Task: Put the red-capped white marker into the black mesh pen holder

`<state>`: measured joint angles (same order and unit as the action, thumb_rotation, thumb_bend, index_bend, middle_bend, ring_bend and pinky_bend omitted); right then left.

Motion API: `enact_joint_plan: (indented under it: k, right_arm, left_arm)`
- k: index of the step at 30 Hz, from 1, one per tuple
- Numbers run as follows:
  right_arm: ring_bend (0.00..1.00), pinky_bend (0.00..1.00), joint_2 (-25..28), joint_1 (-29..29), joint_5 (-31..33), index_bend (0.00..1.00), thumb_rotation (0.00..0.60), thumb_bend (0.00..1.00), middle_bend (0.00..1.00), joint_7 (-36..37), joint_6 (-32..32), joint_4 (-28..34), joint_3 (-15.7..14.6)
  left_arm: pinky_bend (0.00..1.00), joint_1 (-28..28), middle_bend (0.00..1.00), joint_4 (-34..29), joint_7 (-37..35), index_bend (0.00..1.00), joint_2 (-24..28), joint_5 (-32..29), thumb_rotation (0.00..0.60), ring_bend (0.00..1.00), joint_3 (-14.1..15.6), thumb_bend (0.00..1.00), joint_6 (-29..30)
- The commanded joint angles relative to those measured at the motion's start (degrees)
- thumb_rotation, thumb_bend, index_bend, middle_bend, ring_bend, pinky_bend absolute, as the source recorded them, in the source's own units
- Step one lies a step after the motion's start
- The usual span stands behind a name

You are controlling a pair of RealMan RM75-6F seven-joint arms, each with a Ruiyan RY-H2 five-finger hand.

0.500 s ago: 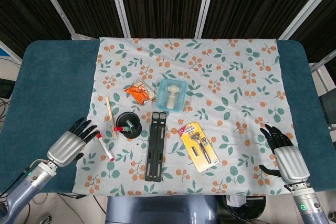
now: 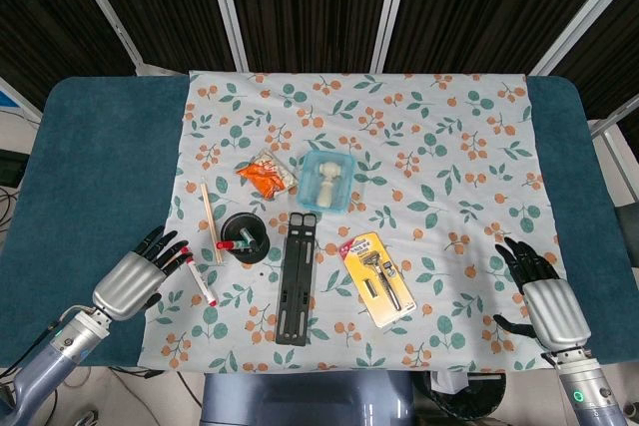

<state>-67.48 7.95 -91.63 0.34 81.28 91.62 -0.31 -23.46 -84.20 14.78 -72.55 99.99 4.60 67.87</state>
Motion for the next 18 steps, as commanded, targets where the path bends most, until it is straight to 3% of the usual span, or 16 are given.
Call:
enact_joint_plan:
  k: [1,18]
  right_arm:
    - [0.00,0.18,0.01,0.02,0.19,0.00,0.600,0.16,0.00,0.09,-0.09,-0.04,0.08]
    - [0.00,0.18,0.07,0.04,0.24,0.00,0.600,0.16,0.00,0.03,-0.19,0.14,0.09]
  left_arm:
    - [0.00,-0.13,0.12,0.03,0.18,0.18,-0.14,-0.17,0.600,0.00,0.09,0.16,-0.27]
    - [0.00,-0.96,0.14,-0.35,1.32,0.22,-0.82,-0.29,0.600,0.00,0.56,0.16,-1.10]
